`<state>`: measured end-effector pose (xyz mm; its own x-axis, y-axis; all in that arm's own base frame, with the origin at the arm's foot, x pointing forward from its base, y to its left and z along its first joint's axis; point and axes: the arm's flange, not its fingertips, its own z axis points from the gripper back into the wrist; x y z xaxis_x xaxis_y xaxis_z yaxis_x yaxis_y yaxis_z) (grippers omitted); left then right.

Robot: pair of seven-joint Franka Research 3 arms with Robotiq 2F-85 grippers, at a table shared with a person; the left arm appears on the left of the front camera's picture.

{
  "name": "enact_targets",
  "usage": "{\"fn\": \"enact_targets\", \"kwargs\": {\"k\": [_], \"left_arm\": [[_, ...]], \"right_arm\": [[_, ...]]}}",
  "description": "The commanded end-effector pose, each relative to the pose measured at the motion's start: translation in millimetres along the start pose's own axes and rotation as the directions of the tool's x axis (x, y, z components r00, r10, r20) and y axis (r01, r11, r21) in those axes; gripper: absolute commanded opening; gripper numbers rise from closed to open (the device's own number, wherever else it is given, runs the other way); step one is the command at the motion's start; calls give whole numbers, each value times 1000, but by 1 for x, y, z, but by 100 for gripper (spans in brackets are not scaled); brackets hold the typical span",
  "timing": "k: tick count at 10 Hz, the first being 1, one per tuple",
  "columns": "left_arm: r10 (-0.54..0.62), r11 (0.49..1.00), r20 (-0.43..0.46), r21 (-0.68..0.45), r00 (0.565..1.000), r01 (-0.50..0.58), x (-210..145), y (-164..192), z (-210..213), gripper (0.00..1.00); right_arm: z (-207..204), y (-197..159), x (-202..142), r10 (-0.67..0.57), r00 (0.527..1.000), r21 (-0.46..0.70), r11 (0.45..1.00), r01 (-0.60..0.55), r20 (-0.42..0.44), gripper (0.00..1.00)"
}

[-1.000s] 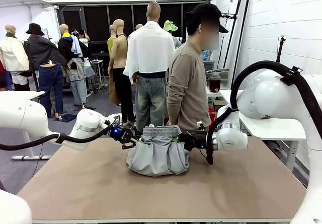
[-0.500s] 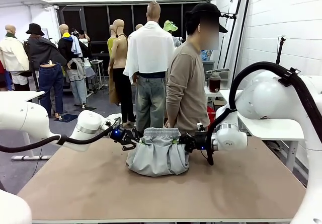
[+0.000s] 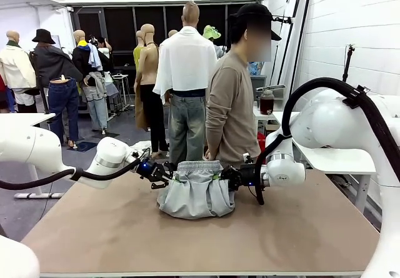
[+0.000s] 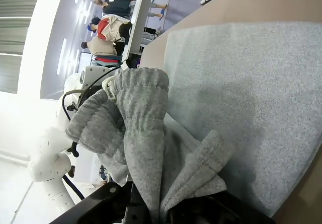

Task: Fold the training pants.
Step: Fold the Training pants in half.

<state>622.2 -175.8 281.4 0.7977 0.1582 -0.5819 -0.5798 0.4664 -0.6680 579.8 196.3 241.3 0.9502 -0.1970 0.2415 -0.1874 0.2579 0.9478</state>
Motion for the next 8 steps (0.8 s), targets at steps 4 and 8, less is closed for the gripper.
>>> {"fn": "enact_targets", "kwargs": {"k": [4,8], "left_arm": [[34,997,34,66,999,-36,19,-5,9,28],[28,998,61,48,998,-31,9,-4,19,100]], "right_arm": [[22,-9,27,-24,998,-122,992,32,63,40],[34,3,29,-1,997,-172,985,14,79,100]]}}
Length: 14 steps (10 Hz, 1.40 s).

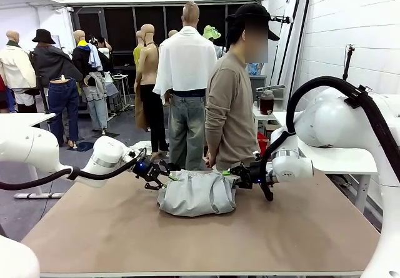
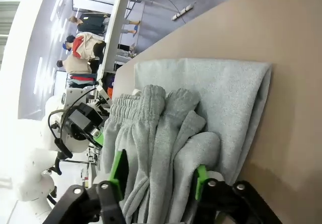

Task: Fold the training pants.
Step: Fold the Training pants in half.

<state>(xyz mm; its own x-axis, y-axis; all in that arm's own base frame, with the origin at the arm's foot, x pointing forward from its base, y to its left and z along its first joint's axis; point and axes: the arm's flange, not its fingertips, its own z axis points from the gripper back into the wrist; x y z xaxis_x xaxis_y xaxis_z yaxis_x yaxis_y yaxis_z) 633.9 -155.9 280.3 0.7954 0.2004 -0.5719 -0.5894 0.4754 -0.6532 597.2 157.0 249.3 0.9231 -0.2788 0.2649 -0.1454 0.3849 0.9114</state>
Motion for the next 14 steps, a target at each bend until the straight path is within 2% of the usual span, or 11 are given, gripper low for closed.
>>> {"fn": "enact_targets", "kwargs": {"k": [1,7,8,9,14], "left_arm": [[8,999,29,33,1000,-9,-8,-7,5,100],[-28,999,124,37,992,24,-38,-9,38,100],[-57,995,90,86,994,49,-35,-12,42,100],[-39,999,83,30,996,36,-24,-10,35,100],[-39,999,83,30,996,36,-24,-10,35,100]], "right_arm": [[3,11,4,2,1000,-44,999,-2,-7,100],[17,39,11,61,998,-123,990,-65,-30,100],[14,36,12,85,996,-83,993,-88,-36,100],[18,35,15,74,997,-91,993,-74,-6,100],[18,35,15,74,997,-91,993,-74,-6,100]]}}
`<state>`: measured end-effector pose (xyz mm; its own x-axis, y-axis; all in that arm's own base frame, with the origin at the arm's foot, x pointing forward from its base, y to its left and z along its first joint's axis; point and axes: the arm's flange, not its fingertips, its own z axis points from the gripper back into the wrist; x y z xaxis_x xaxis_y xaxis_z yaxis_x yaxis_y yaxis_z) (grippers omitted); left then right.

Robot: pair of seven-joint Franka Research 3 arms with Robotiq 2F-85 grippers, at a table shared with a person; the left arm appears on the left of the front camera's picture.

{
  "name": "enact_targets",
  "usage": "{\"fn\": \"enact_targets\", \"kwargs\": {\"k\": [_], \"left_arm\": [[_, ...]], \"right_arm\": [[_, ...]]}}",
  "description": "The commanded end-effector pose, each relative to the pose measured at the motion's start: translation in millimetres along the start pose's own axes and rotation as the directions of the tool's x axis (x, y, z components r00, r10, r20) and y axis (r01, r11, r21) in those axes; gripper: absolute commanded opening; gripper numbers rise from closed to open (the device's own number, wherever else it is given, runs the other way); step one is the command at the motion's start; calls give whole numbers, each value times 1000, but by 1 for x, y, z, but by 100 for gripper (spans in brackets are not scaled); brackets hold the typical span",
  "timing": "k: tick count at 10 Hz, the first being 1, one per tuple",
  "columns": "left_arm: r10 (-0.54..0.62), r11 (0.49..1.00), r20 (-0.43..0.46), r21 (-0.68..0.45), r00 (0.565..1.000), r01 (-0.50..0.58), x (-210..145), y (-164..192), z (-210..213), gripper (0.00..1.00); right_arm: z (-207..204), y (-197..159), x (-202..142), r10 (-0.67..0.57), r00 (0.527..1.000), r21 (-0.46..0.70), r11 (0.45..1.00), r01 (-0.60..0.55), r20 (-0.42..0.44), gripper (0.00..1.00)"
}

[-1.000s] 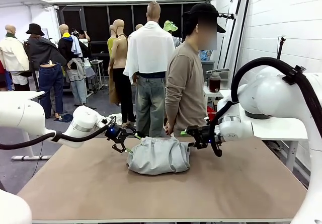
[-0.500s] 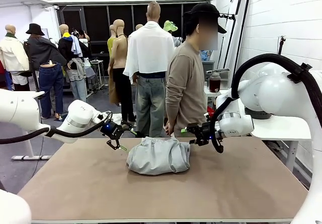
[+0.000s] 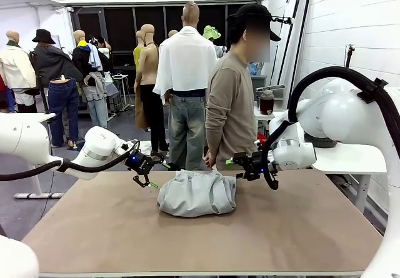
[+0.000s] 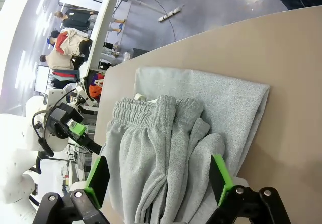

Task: Fold the training pants.
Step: Fold the Training pants in half.

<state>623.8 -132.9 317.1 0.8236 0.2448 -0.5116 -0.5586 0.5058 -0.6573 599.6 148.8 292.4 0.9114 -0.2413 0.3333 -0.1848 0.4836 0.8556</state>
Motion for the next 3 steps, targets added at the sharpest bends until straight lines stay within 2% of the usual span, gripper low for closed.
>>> {"fn": "enact_targets", "kwargs": {"k": [1,3], "left_arm": [[-3,1000,12,1,1000,3,1,-3,-1,100],[-3,1000,12,1,1000,3,1,-3,-1,100]], "right_arm": [[-1,-1,-1,-4,1000,-1,1000,4,1,100],[-1,-1,-1,-4,1000,-1,1000,4,1,100]]}}
